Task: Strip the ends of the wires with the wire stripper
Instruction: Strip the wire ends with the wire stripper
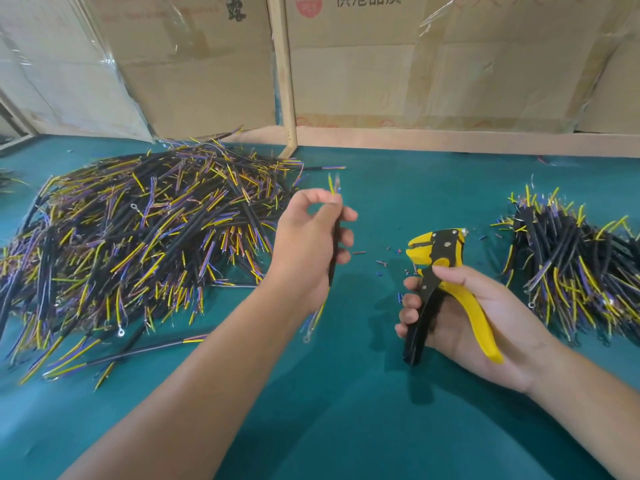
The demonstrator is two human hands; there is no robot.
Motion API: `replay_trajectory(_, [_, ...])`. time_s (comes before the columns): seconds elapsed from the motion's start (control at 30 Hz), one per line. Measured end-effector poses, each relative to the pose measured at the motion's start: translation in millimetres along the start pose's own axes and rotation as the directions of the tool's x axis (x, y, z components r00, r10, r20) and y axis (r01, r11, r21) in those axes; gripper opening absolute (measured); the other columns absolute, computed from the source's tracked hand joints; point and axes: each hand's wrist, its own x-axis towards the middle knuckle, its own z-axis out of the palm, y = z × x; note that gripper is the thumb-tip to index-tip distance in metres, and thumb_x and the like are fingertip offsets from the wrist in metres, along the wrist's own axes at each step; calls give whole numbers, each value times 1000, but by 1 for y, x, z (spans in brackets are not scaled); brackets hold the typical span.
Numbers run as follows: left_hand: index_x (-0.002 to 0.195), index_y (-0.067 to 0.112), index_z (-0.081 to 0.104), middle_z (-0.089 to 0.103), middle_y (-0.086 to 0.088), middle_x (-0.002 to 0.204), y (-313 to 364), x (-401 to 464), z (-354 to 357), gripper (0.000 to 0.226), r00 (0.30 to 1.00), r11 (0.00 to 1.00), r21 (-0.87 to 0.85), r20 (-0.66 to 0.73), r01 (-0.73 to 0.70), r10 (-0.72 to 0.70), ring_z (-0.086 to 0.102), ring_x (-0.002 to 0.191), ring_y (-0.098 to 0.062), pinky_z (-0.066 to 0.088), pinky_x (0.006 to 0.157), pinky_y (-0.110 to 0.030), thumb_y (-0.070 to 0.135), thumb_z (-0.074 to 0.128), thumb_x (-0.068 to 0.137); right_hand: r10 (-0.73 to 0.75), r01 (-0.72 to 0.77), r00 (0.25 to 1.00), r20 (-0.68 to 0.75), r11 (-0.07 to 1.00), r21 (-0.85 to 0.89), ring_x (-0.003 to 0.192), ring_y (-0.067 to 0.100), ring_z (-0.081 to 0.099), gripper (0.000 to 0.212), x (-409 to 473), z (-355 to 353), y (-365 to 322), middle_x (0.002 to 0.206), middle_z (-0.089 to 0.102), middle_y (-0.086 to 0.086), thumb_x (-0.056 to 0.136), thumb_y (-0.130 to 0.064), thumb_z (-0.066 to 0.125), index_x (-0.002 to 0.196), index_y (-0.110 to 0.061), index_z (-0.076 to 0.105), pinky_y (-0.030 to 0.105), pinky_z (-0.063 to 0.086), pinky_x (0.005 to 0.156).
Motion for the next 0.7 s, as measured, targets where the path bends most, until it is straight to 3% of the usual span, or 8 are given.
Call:
replay_trajectory(0.13, [89, 19, 47, 59, 3, 67, 2, -7, 4, 16, 967, 977, 169, 238, -127, 85, 35, 45, -9, 25, 40, -18, 12, 49, 103, -6, 6, 1000, 13, 1000, 13, 69, 30, 54, 38, -1, -1, -1, 81, 52, 15, 80, -30, 67, 104, -2, 59, 48, 57, 71])
replay_trajectory(0.23, [85, 17, 46, 47, 3, 60, -2, -10, 5, 17, 914, 924, 295, 388, -243, 117, 35, 47, -5, 29, 46, -13, 16, 50, 101, 0, -1, 1000, 25, 1000, 24, 69, 30, 54, 37, -2, 0, -1, 82, 52, 16, 78, -29, 68, 103, -2, 60, 48, 58, 71])
replay_trajectory(0.33, [84, 20, 50, 47, 14, 62, -8, -13, 6, 14, 850, 861, 369, 511, -350, 127, 39, 57, -5, 33, 56, -12, 27, 51, 96, 8, -9, 1000, 23, 999, 37, 69, 30, 53, 36, -2, 1, -1, 82, 51, 16, 80, -28, 67, 103, -1, 60, 48, 58, 71])
replay_trajectory(0.5, [94, 20, 54, 47, 8, 67, -9, -12, 3, 11, 771, 830, 359, 623, -427, 127, 40, 63, -10, 36, 63, -17, 25, 47, 101, 5, -5, 1000, 17, 999, 37, 68, 30, 54, 39, -2, 0, -1, 82, 52, 17, 76, -28, 71, 102, 0, 62, 47, 58, 70])
replay_trajectory(0.7, [97, 23, 47, 61, -5, 66, -9, -15, 2, 10, 721, 845, 345, 690, -409, 67, 35, 49, -5, 31, 51, -16, 24, 41, 104, 4, -5, 999, 32, 1000, 24, 69, 29, 55, 38, -2, 1, -1, 82, 53, 16, 80, -29, 67, 105, -1, 60, 47, 58, 72])
